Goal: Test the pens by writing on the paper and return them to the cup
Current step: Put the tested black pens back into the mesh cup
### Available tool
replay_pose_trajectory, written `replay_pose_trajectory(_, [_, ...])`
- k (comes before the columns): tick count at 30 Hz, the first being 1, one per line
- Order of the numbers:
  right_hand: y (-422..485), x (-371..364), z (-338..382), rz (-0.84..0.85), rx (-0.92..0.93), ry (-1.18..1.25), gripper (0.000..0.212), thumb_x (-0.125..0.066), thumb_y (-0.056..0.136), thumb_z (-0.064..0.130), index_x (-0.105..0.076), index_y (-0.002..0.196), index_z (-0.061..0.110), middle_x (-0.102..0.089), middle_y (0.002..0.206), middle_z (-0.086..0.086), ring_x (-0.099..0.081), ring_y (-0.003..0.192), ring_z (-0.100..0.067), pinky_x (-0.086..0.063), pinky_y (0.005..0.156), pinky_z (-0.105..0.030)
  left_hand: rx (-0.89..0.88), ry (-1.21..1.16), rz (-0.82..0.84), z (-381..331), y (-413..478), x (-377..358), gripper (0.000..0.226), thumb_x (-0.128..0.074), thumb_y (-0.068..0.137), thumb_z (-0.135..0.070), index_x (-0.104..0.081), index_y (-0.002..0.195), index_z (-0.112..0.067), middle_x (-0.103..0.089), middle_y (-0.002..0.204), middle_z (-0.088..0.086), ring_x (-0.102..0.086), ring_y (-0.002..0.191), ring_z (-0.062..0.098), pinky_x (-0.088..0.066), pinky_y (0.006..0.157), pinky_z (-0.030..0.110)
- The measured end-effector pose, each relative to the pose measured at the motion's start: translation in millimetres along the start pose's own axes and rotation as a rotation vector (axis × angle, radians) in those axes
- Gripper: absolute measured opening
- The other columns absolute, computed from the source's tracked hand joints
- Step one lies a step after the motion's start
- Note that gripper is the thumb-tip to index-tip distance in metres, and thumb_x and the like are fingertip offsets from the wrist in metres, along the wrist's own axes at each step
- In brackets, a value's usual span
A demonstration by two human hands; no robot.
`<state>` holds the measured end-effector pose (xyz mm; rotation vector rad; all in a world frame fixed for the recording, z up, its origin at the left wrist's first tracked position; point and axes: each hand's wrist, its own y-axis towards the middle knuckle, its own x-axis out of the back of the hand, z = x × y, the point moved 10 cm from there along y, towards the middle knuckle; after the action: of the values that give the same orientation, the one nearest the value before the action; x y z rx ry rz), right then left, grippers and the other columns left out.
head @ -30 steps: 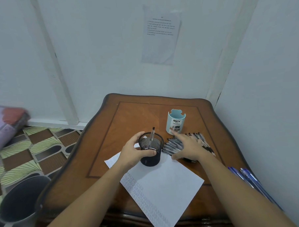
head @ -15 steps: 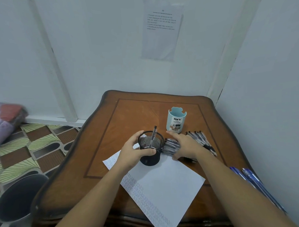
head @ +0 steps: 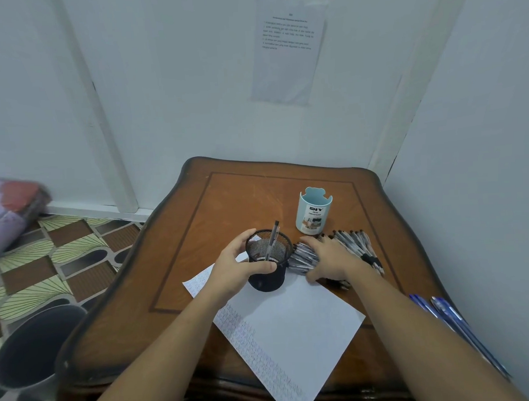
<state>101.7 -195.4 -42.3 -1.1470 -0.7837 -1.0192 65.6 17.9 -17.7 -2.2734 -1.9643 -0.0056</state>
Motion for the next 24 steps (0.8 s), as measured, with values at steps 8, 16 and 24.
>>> replay_pose_trajectory(8, [-9.1,3.2,20.0,-0.009,0.079,0.058,0.105,-0.077,0.071,0.017,-0.013,0.151,0.04,-0.058,0.128,-0.013,-0.059,0.108,-0.028,-0.053,0.093,-0.047,0.029,-0.058,0.027,1.1,0.0,-1.9,0.072,-0.084,0.07,-0.012,-0.051,0.129,-0.037,-0.059,0.119,-0.013,-0.056,0.115,0.018,-0.052,0.09,0.035])
replay_pose_trajectory(16, [-12.7,6.1,24.5,-0.047,0.056,0.079,0.107,-0.074,0.067,0.016,-0.011,0.15,0.041,-0.062,0.091,-0.005,-0.064,0.085,-0.021,-0.059,0.078,-0.044,0.043,-0.118,0.038,0.7,-1.4,-4.3,0.07,-0.082,0.072,-0.009,-0.052,0.127,-0.039,-0.058,0.124,-0.01,-0.056,0.115,0.019,-0.052,0.074,0.024])
replay_pose_trajectory(24, [-18.1,8.6,26.9,-0.043,0.132,0.106,0.114,-0.07,0.068,0.01,-0.003,0.139,0.069,-0.057,0.133,-0.016,-0.066,0.092,-0.023,-0.06,0.076,-0.044,0.056,-0.136,0.044,4.9,-0.7,-4.1,0.076,-0.084,0.069,-0.016,-0.05,0.133,-0.041,-0.052,0.135,-0.005,-0.051,0.122,0.024,-0.052,0.079,0.027])
